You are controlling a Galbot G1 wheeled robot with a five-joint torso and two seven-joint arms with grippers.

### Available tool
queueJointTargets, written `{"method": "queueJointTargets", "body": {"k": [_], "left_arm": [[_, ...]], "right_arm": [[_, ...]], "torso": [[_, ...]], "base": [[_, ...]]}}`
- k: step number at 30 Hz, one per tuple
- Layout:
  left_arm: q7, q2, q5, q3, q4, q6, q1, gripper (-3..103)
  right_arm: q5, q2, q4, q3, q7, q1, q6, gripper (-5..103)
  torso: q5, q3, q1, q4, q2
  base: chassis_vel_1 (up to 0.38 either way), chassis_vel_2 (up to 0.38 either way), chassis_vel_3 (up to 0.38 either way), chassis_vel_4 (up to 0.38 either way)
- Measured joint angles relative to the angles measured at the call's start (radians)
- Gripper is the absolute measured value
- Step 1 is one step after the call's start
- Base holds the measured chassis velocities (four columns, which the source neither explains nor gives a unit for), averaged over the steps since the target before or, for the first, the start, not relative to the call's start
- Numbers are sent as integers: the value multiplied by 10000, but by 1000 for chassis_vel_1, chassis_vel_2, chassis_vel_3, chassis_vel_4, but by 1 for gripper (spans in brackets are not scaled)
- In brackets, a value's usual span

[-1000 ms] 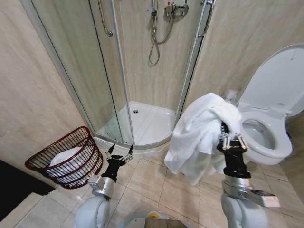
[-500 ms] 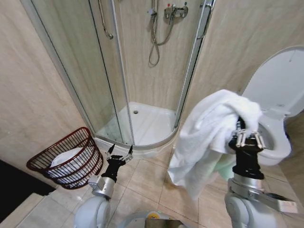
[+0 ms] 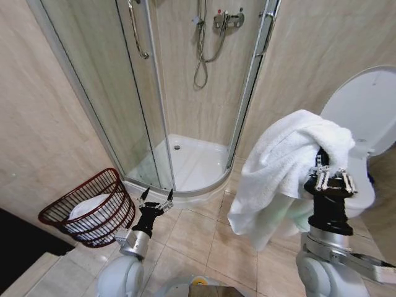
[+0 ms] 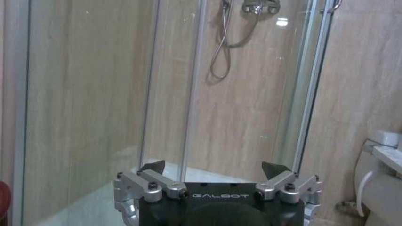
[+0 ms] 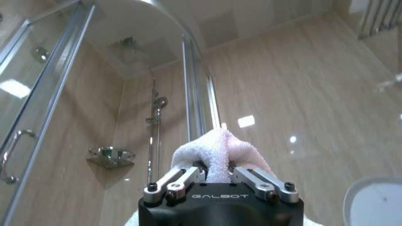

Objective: Discard the used towel into the hamper.

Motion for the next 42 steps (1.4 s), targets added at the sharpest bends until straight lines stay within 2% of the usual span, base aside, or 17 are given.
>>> {"method": "queueJointTargets", "body": {"k": [3,12,19,42], "left_arm": [[0,0,0,1,0,0,0,100],[0,0,0,0,0,0,0,100],[0,0,0,1,0,0,0,100],[0,0,0,0,0,0,0,100]], "right_arm": [[174,38,1,-125,-167,-91,-2,13],[-570,90,-113,-187,-110,38,45,13],[-665,25,-94,-149,-193,41,64,13],[-220,-81,-23,444,-535,173,299,13]], "torso": [[-3,98,49,-1,149],[-2,345,199,0,547],[-2,523,314,0,839],[-2,1085,678,0,1762]], "base": [[0,0,0,0],[0,0,0,0],[0,0,0,0],[0,0,0,0]]}}
